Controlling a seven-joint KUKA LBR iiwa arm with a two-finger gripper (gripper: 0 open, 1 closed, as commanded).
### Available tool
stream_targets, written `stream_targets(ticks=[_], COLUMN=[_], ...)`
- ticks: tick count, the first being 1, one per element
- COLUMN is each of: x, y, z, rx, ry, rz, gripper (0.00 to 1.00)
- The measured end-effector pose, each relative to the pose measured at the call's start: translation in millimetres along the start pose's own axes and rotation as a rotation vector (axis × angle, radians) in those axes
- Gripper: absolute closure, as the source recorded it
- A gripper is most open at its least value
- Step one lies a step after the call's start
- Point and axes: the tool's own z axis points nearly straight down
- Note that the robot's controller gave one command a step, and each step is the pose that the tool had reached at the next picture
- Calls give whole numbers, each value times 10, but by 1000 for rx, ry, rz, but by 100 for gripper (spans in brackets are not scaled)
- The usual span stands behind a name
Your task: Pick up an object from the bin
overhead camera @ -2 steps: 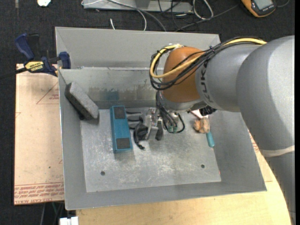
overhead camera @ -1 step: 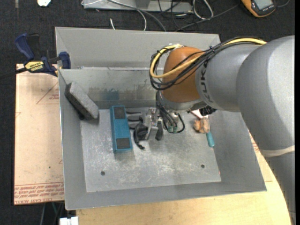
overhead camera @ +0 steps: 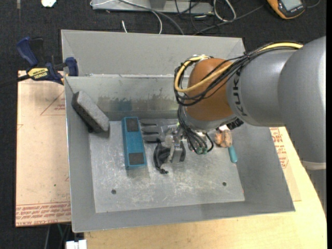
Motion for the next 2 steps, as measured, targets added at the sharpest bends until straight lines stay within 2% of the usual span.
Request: stream_targets(ticks=[1,2], x=[-60,24], y=[137,191], z=[-705,-1471], rx=[0,1], ry=[0,10], rz=[-75,-95], gripper=[100,0])
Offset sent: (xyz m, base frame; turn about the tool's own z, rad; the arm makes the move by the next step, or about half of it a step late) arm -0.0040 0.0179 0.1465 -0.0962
